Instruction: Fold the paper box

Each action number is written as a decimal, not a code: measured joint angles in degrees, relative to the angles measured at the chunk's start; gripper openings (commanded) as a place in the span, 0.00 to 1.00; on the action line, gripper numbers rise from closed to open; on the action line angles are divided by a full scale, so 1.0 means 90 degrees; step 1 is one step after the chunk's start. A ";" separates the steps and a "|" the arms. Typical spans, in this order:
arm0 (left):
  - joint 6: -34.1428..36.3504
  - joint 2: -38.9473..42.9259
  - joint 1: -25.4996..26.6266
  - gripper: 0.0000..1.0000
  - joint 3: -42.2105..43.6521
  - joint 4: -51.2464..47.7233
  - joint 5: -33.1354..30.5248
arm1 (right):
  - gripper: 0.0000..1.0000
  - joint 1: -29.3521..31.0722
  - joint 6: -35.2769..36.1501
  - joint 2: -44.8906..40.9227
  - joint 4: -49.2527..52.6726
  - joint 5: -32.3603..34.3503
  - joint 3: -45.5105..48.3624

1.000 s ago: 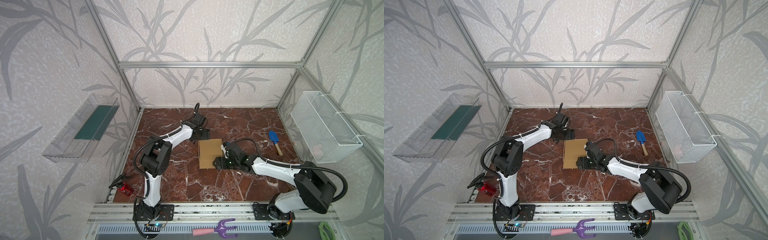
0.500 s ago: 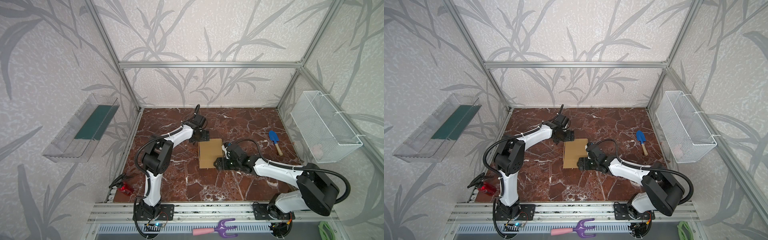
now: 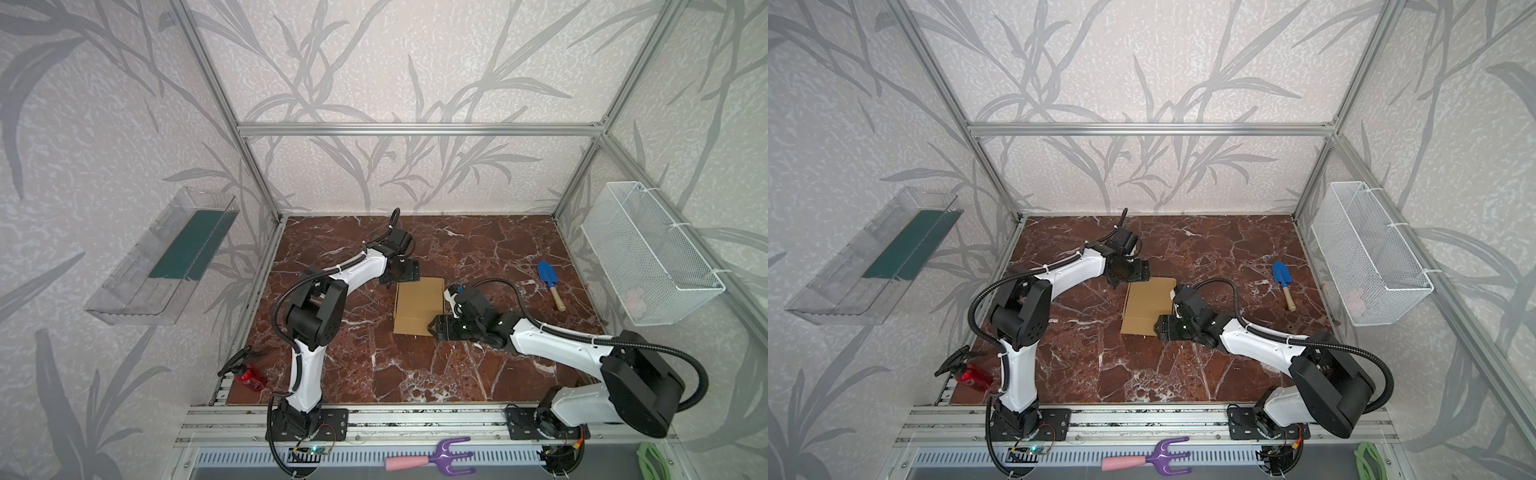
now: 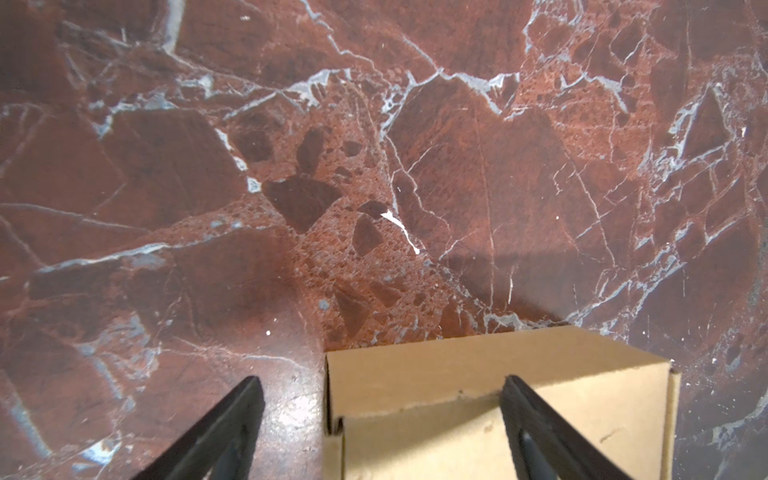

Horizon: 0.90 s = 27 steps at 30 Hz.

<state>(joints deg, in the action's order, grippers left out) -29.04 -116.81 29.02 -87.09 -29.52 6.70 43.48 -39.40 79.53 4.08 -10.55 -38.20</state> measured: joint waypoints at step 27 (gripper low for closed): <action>0.0075 0.0015 -0.0019 0.90 -0.0818 -0.0527 -0.0304 | 0.68 0.0272 -0.0311 -0.0219 -0.0148 0.0134 0.0282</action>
<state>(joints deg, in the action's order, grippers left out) -28.36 -116.68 28.84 -94.45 -34.26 3.97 45.93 -42.19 77.56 2.74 -9.34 -35.66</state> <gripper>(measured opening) 0.905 0.688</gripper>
